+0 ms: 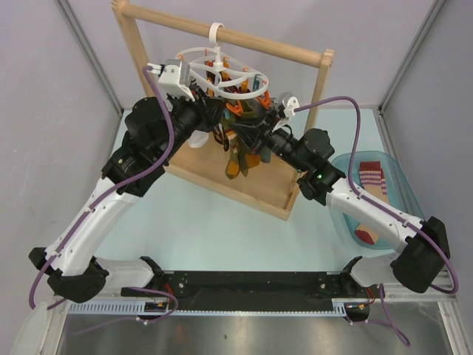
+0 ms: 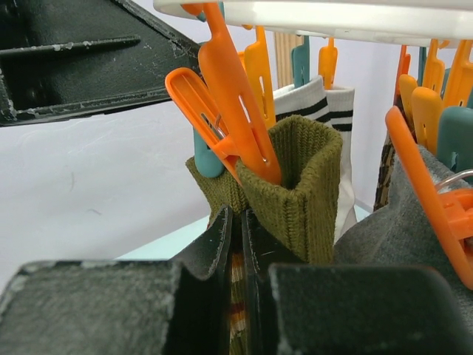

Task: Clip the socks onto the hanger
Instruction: Clamp the sock onto the hanger.

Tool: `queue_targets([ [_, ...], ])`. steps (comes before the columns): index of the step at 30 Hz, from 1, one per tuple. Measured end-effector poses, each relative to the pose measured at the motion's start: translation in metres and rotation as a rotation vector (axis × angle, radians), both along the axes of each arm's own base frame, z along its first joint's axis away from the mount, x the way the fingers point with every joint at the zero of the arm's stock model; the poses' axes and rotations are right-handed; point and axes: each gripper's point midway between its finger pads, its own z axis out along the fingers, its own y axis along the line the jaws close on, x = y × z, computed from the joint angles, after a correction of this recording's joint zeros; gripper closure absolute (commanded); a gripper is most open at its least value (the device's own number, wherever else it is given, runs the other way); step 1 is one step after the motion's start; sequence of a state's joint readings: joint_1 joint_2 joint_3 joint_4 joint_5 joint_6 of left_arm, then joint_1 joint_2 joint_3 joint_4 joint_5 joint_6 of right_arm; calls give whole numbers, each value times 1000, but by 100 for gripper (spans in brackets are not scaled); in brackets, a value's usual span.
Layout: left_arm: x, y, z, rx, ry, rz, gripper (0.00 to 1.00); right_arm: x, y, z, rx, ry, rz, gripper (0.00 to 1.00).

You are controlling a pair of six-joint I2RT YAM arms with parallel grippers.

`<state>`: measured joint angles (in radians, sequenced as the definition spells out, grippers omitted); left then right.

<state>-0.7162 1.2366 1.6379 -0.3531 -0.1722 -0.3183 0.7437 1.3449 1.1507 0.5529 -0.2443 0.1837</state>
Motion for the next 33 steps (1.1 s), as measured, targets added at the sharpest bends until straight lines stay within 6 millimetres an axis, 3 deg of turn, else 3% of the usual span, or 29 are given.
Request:
queue_targets([
  [10,-2,-3,2,-16,2,-21,97,-2,-1,12,21,-16,9,100],
  [15,-2,-4,2,-16,2,-22,80,-2,0,13,26,-12,12,99],
  [20,-2,-4,2,-16,2,-21,57,-2,0,13,29,-6,14,77],
  [28,-6,-2,3,-16,0,-25,36,-4,0,19,41,-15,18,42],
  [33,-15,7,12,-26,-19,-21,18,-7,-4,23,44,-16,15,27],
])
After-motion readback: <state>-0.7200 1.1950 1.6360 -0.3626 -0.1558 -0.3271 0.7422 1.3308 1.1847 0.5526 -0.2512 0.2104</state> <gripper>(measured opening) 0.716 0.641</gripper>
